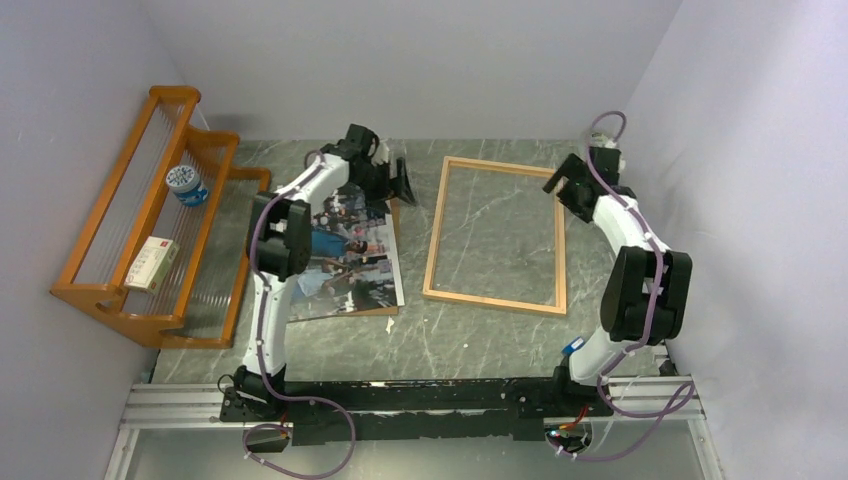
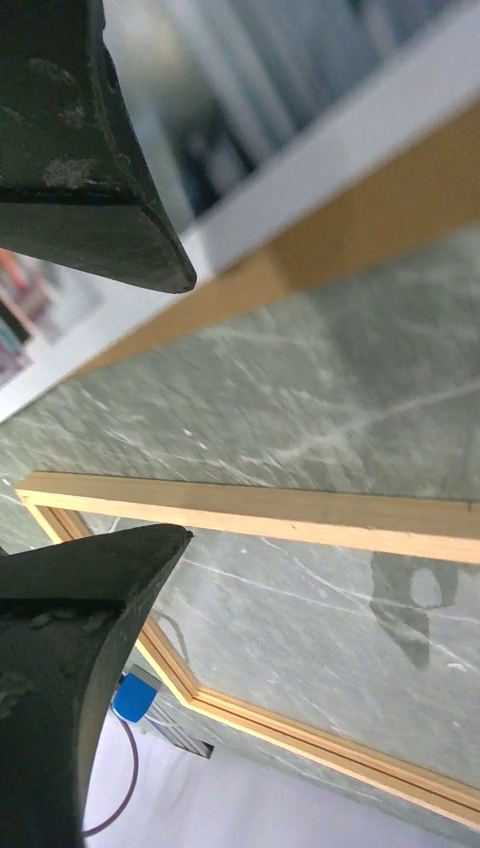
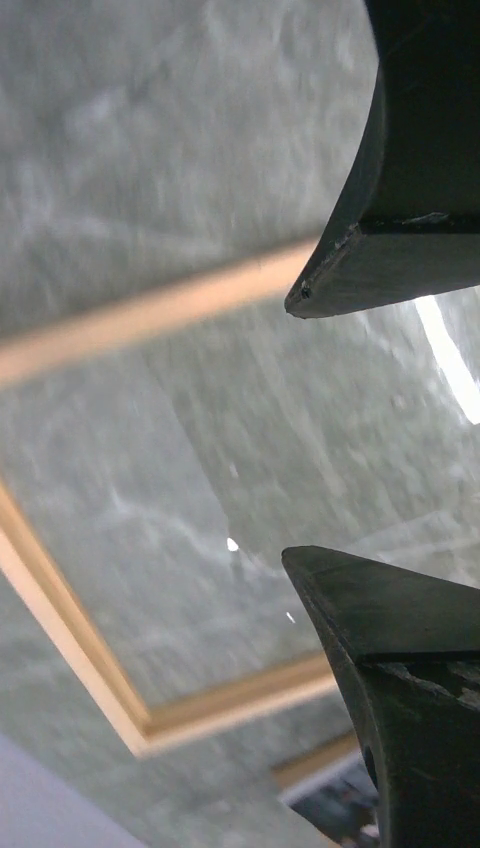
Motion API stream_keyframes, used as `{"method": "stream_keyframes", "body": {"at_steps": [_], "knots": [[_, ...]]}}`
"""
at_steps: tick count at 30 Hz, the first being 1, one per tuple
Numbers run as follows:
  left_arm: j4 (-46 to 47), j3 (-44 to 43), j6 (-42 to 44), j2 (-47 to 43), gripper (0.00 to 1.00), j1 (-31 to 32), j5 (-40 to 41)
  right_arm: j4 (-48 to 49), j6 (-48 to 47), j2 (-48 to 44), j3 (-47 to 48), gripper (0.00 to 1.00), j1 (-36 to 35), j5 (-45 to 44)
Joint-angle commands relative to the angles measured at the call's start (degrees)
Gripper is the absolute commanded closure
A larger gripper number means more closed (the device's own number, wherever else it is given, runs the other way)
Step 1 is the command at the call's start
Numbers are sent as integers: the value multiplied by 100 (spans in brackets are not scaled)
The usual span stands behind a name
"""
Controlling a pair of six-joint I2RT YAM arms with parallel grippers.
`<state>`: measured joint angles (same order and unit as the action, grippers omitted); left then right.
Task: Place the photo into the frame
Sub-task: Move the photo frame to the center of the board, then turn over the photo at the center of the board.
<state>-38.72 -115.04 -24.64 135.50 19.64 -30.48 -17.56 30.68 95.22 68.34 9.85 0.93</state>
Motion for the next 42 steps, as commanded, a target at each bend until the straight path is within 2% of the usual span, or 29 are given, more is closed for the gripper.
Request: {"method": "stream_keyframes", "body": {"at_steps": [1, 6, 12, 15, 18, 20, 26, 31, 42], "knots": [[-217, 383, 259, -1000, 7, -233, 106, -13, 309, -365, 312, 13, -913, 134], [-377, 1124, 427, -1802, 6, -385, 213, 285, 855, -400, 308, 14, -2055, 279], [-636, 2225, 301, -2784, 10, -591, 1748, 727, 1475, -55, 208, 17, -3226, 850], [-612, 3066, 157, -3244, 10, -819, 2379, 916, 1681, 142, 175, 20, -3810, 1054], [-413, 3883, 14, -3694, 14, -1082, 2317, 934, 1831, 405, 250, 24, -4368, 1201], [-213, 4384, -65, -3936, 21, -1172, 2198, 911, 1871, 587, 297, 26, -4627, 1308], [143, 5386, -250, -4294, 39, -1208, 2282, -47, 1708, 1257, 831, 28, -5084, 1195], [-105, 5367, -409, -4017, 46, -1212, 2324, -365, 1583, 1620, 1098, 28, -5246, 920], [-476, 5249, -476, -3516, 50, -1208, 2333, -437, 1693, 2221, 1358, 32, -5324, 1140]]}}
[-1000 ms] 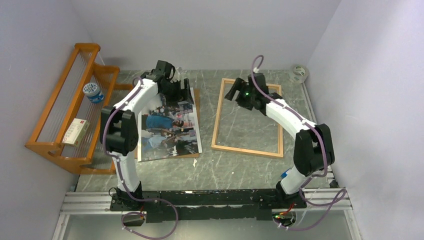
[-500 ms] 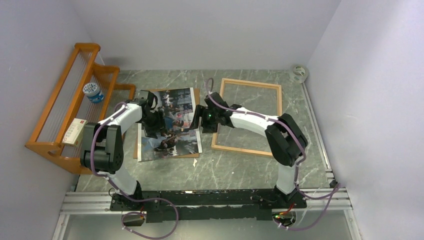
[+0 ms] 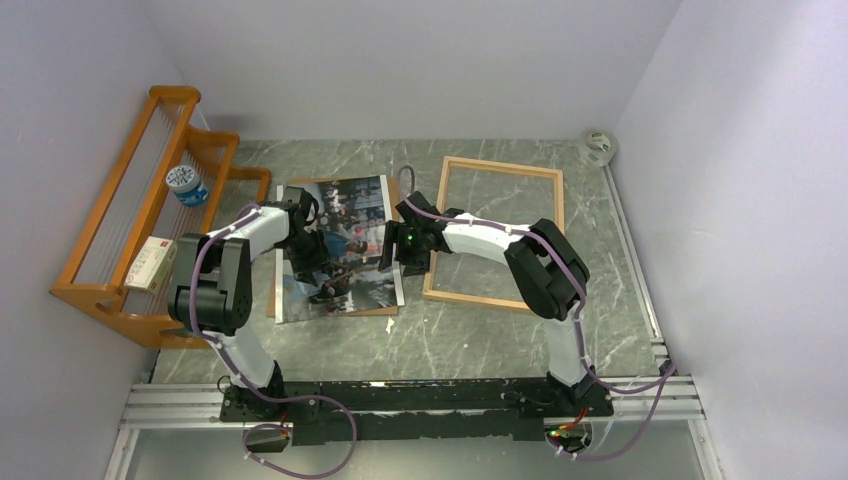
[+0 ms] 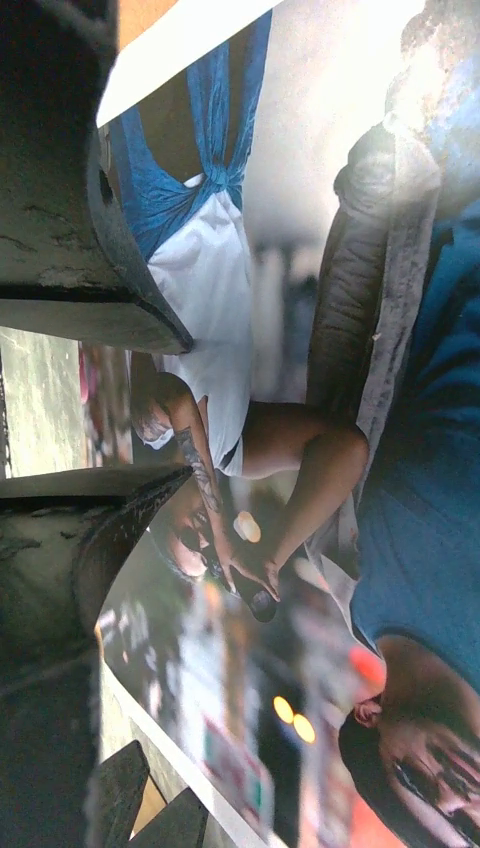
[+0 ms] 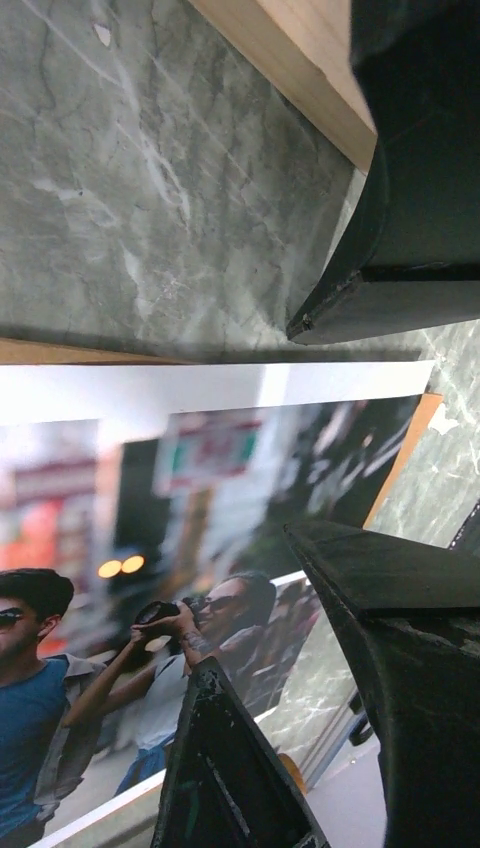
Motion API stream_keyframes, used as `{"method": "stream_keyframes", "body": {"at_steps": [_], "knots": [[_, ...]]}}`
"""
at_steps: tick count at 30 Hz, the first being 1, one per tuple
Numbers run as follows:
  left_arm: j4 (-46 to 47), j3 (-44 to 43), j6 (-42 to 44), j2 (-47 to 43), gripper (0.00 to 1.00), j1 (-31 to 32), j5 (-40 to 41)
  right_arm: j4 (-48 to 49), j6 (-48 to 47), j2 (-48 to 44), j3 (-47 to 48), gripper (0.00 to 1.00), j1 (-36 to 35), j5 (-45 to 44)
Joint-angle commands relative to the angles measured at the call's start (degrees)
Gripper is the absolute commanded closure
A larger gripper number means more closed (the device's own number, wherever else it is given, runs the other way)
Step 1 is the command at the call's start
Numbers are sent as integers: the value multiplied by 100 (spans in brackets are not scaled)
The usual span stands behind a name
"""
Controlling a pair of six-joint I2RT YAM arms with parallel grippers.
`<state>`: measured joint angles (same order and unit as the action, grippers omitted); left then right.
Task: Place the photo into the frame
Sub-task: Turn over the photo at the center of the board.
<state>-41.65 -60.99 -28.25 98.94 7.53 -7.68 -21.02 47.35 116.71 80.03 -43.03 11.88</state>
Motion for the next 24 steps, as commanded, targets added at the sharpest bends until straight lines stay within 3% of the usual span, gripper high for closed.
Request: {"method": "stream_keyframes", "body": {"at_steps": [1, 9, 19, 24], "knots": [[-192, -154, -127, 170, 51, 3, 52, -44, 14, 84, 172, 32, -32, 141], [-299, -198, -162, 415, 52, 3, -10, 936, 72, -199, -150, 33, 46, 1306], [-338, -246, -216, 471, 53, 3, 25, 1728, 620, -708, -660, 40, 244, 1700], [-339, -253, -190, 487, 53, 3, 28, 1976, 740, -732, -827, 38, 307, 1813]]}}
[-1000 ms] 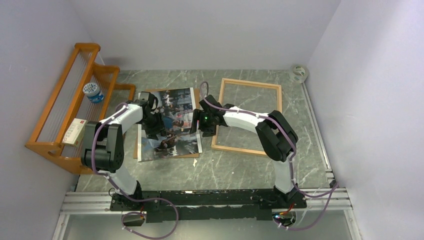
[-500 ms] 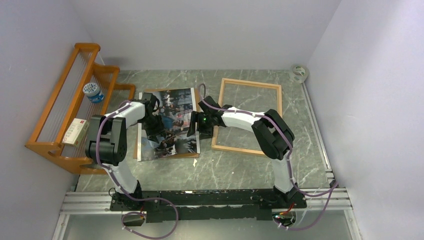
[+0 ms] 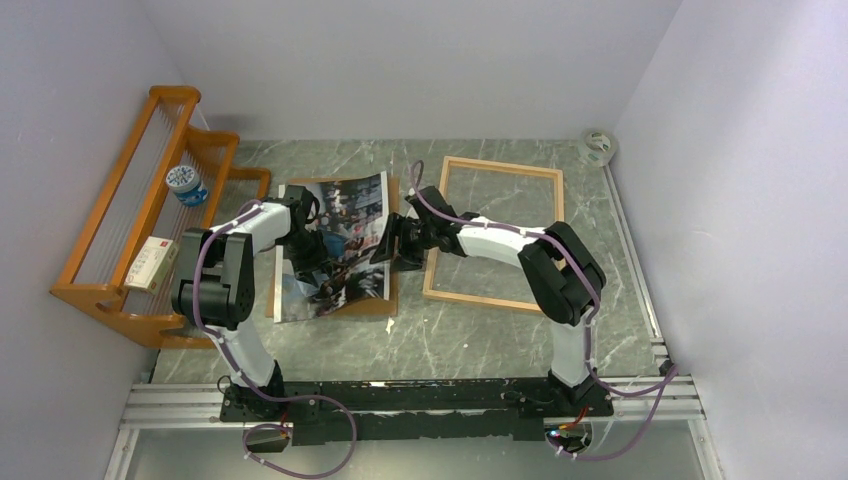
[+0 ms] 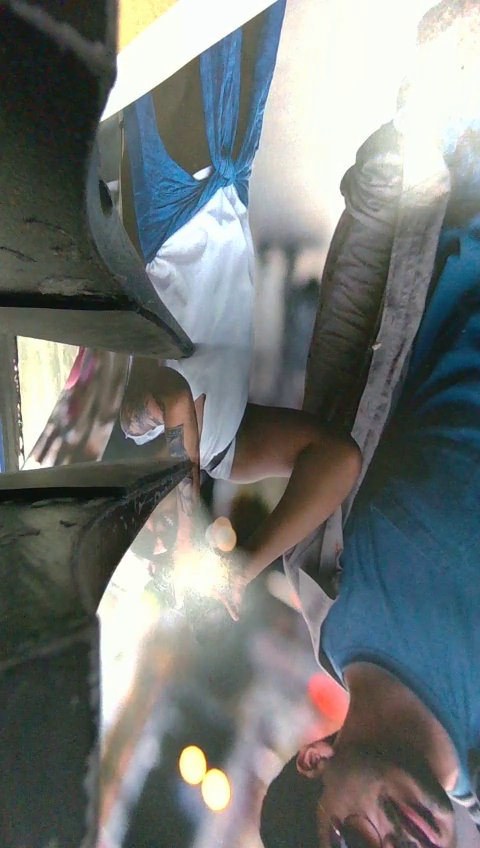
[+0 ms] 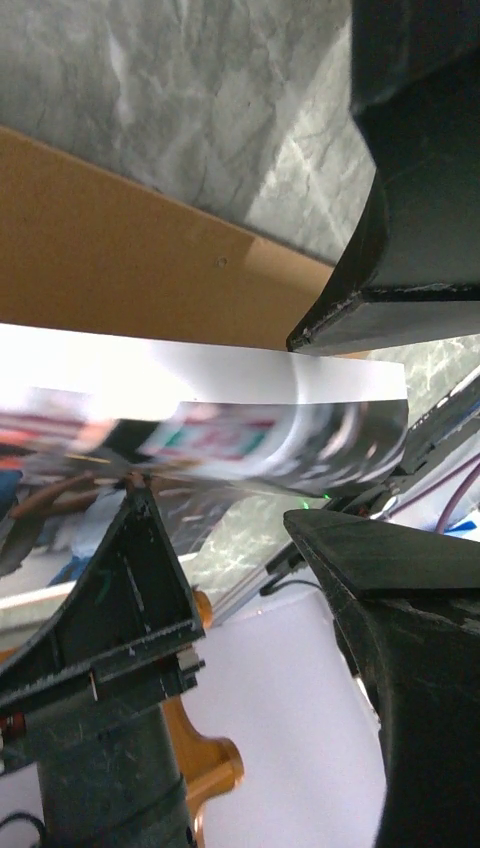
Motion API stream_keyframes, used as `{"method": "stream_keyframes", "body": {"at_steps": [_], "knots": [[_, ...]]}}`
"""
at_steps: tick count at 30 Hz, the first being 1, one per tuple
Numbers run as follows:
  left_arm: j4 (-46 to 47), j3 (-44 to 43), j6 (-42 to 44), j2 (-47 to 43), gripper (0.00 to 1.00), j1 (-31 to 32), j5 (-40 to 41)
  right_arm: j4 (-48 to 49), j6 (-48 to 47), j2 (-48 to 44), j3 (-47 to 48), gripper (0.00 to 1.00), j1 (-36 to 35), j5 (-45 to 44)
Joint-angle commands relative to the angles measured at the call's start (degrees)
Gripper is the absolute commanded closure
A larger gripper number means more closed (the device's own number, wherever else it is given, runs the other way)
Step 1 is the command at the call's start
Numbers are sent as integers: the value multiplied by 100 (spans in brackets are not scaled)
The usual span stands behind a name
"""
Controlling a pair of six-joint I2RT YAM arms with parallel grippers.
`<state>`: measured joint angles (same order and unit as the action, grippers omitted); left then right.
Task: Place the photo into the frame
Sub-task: Turn over the photo at the center of the board.
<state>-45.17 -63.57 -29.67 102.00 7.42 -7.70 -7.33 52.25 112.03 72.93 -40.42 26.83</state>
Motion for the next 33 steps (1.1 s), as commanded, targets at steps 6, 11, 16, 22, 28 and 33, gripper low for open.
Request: {"method": "stream_keyframes", "body": {"at_steps": [6, 11, 16, 22, 28, 33], "knots": [[8, -19, -47, 175, 52, 14, 27, 1039, 336, -330, -372, 16, 102, 337], [43, -13, -47, 183, 52, 14, -45, 1986, 675, -178, -648, 14, 181, 626], [83, -41, -52, 56, 52, 14, -122, 2154, 838, 123, -553, 40, 184, 792], [233, -222, -100, -352, 51, 14, -386, 1640, 414, 239, -289, 71, 182, 564], [39, -883, -88, -674, 46, 14, -572, 689, -425, 76, 73, 100, 169, 50], [-73, -1688, -71, -927, 23, 14, -975, -186, -1390, -409, 292, 100, 41, -574]]}}
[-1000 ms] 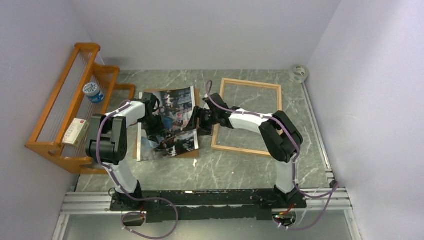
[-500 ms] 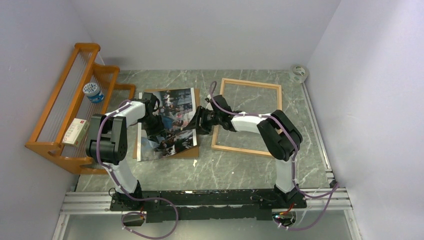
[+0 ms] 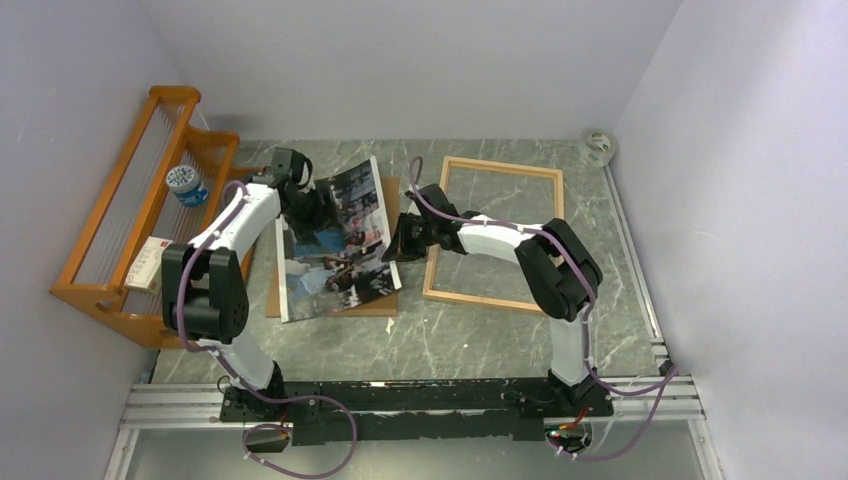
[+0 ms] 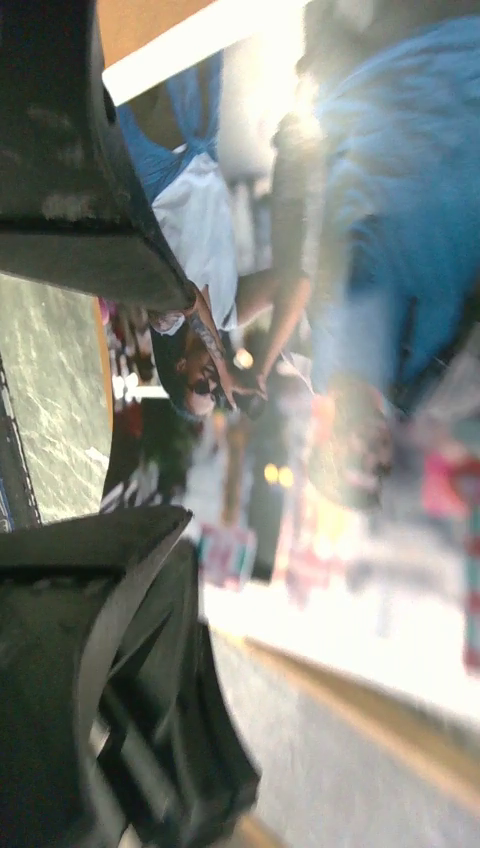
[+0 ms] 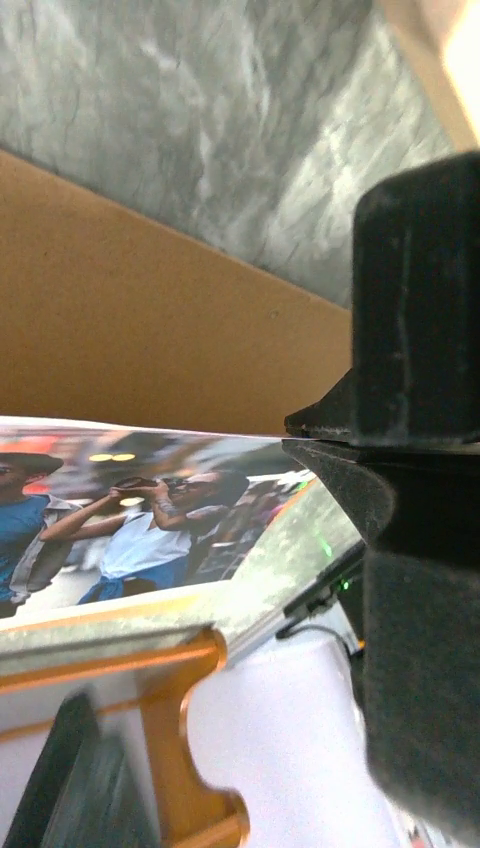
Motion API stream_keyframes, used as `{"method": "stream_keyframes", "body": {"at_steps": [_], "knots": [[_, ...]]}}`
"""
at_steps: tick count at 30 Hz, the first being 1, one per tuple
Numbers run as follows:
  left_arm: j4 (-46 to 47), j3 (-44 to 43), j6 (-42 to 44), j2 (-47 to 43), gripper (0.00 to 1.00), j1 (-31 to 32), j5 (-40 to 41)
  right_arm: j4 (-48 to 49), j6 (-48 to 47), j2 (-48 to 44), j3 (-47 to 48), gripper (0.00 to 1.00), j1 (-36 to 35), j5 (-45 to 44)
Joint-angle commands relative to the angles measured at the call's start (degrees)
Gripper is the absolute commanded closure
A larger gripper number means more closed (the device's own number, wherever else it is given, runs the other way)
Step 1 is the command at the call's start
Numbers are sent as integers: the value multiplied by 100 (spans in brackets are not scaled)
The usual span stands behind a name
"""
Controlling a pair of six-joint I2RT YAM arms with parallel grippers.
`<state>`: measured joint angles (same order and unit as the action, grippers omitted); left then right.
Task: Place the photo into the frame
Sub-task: Turn over the photo at the center of the board.
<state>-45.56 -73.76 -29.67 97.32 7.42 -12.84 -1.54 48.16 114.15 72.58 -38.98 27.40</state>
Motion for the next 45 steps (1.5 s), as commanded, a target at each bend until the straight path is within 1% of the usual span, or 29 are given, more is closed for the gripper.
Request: {"method": "stream_keyframes", "body": {"at_steps": [1, 3, 4, 7, 9, 12, 14, 17, 20, 24, 27, 31, 33, 36, 42, 43, 44, 45], "knots": [[17, -814, -74, -475, 17, 14, -603, -920, -1183, -728, 358, 100, -172, -792], [229, -1034, -82, -481, 9, 14, -898, -1290, -1570, -932, 466, 100, -329, -1287], [348, -1115, -124, -459, 7, 14, -1032, -1460, -1766, -1006, 531, 100, -430, -1520], [633, -1340, -328, -310, 6, 18, -1328, -1928, -2189, -1179, 731, 100, -734, -2239], [741, -1501, -464, -152, 6, 27, -1576, -2206, -2349, -1265, 839, 100, -949, -2864], [800, -1719, -698, 12, 6, 56, -1723, -2471, -2548, -1335, 1002, 100, -1225, -3505], [843, -1795, -780, -12, 6, 81, -1631, -2711, -2611, -1322, 1129, 100, -1379, -3824], [667, -1884, -892, -107, 6, 131, -1213, -3004, -2740, -1282, 1380, 100, -1663, -4355], [209, -2032, -967, -61, 6, 194, -816, -3280, -2836, -1177, 1653, 100, -1884, -4780], [-385, -2302, -1014, 53, 6, 400, -64, -3459, -2978, -1023, 1941, 100, -2114, -5219], [-754, -2557, -1002, 198, 12, 562, 359, -3553, -3085, -896, 2151, 100, -2242, -5436], [-1029, -2787, -948, 296, 24, 721, 760, -3680, -3183, -755, 2413, 100, -2364, -5681], [-1104, -2853, -907, 310, 38, 765, 859, -3756, -3194, -701, 2514, 100, -2392, -5746], [-1173, -2928, -852, 289, 55, 810, 917, -3794, -3199, -704, 2541, 100, -2392, -5747], [-1282, -3031, -746, 288, 82, 836, 874, -3810, -3196, -758, 2503, 100, -2400, -5686], [-1309, -3069, -726, 300, 86, 837, 859, -3800, -3191, -781, 2489, 99, -2402, -5654], [-1333, -3117, -697, 305, 89, 840, 850, -3776, -3201, -819, 2453, 93, -2399, -5601], [-1372, -3171, -651, 313, 93, 840, 841, -3703, -3233, -873, 2377, 85, -2392, -5497]]}}
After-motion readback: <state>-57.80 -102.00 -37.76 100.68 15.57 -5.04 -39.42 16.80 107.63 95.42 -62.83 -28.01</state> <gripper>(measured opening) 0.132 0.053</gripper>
